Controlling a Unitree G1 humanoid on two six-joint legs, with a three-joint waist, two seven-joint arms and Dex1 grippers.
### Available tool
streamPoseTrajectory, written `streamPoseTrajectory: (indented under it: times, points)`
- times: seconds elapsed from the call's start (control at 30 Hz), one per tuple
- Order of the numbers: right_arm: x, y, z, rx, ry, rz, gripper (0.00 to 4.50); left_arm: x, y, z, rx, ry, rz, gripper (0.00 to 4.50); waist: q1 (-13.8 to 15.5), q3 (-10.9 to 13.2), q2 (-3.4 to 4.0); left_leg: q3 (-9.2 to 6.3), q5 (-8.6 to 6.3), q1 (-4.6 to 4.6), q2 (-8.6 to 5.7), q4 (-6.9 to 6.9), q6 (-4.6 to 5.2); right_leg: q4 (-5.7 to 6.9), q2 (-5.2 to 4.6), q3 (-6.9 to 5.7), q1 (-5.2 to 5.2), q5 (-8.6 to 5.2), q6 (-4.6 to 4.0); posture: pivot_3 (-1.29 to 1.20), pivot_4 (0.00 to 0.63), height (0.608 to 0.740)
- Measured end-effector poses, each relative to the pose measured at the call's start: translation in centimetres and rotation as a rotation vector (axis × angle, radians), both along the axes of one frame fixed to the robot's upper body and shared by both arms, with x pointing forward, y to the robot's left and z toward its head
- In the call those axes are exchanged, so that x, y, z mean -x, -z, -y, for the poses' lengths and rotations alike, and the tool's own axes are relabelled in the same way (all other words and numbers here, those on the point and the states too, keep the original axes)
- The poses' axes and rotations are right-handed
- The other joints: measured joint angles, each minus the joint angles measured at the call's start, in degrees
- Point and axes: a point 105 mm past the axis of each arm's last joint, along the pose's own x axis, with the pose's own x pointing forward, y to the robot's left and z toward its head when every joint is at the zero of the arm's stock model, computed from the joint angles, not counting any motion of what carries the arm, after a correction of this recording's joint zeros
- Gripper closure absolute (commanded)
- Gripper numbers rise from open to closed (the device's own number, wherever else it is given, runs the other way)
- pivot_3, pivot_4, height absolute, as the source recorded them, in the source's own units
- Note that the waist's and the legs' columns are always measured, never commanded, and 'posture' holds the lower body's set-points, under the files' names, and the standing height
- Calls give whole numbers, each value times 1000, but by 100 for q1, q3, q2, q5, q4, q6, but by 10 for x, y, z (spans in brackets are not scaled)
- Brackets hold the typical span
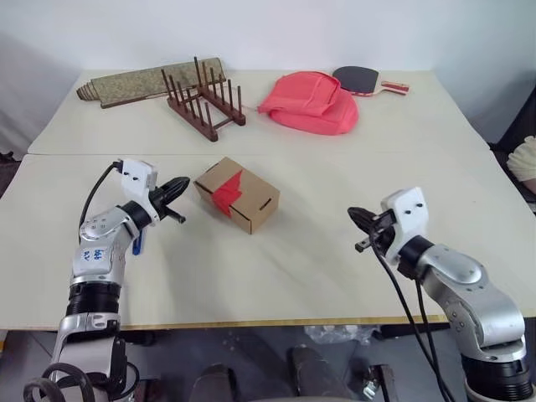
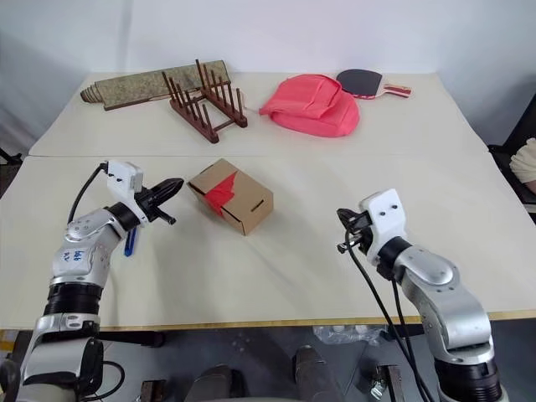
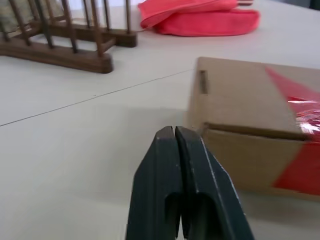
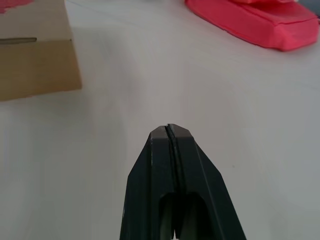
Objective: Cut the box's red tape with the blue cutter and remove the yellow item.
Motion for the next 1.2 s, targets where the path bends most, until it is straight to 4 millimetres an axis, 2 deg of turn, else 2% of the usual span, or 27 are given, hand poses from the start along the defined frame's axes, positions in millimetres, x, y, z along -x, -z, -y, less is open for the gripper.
streamPoseTrajectory:
  times: [0.17, 0.3, 0.43, 0.57, 0.7, 0.83, 0.9, 1.07, 1.13, 1.2]
  points:
    - [-9, -11, -34, -12, -68, 4, 4500, -23, -6, 2, -14, -15, 12, 4465, -10, 0, 0, 4, 2, -1, -3, 2, -3, 11, -29, -51, -13, 3, -5, 0, 150, 740]
    - [-13, -1, -58, 10, -131, -84, 4500, -30, 10, 17, -44, 42, -38, 4465, -10, 0, 0, 7, 2, -4, -13, 1, -3, 18, -88, -171, -24, 6, -11, 0, 150, 740]
    - [-22, 13, -80, 54, -179, -171, 4500, -32, 16, 30, -71, 111, -69, 4465, -16, -1, -2, 19, 2, -38, -22, 7, -3, 67, -162, -294, -84, 20, -25, 0, 150, 740]
    - [-33, 11, -91, 73, -196, -181, 4500, -25, 19, 46, -85, 245, -96, 4465, -33, -1, -1, 16, 2, -42, -25, 8, -2, 82, -181, -370, -88, 25, -34, 0, 150, 740]
    - [-46, 5, -84, 97, -168, -177, 4500, -9, 21, 45, -114, 333, -141, 4465, -62, -1, -1, 15, 2, -43, -19, 5, -2, 81, -188, -383, -88, 28, -39, 0, 150, 740]
    - [-58, -17, -71, 93, -138, -133, 4500, 15, 27, 55, -120, 451, -216, 4465, -63, -1, -1, 4, 2, -43, -16, 3, -2, 84, -206, -387, -85, 29, -40, 0, 150, 740]
    - [-64, -28, -67, 108, -145, -112, 4500, 30, 30, 64, -126, 510, -272, 4465, -56, -1, -1, 4, 2, -42, -18, 3, -2, 83, -217, -389, -84, 29, -41, 0, 150, 740]
    - [-88, -31, -65, 141, -152, -96, 4500, 67, 39, 94, -128, 663, -418, 4465, -59, -1, -1, 6, 2, -40, -20, 4, 0, 81, -217, -386, -81, 29, -41, 0, 150, 740]
    - [-99, -32, -64, 140, -123, -63, 4500, 67, 37, 95, -119, 640, -429, 4465, -70, -1, -1, 7, 2, -41, -20, 5, 0, 81, -217, -384, -82, 29, -41, 0, 150, 740]
    - [-105, -34, -59, 139, -85, -40, 4500, 60, 29, 87, -86, 580, -407, 4465, -99, -1, -1, 5, 3, -41, -15, 6, -1, 84, -215, -385, -83, 30, -42, 0, 150, 740]
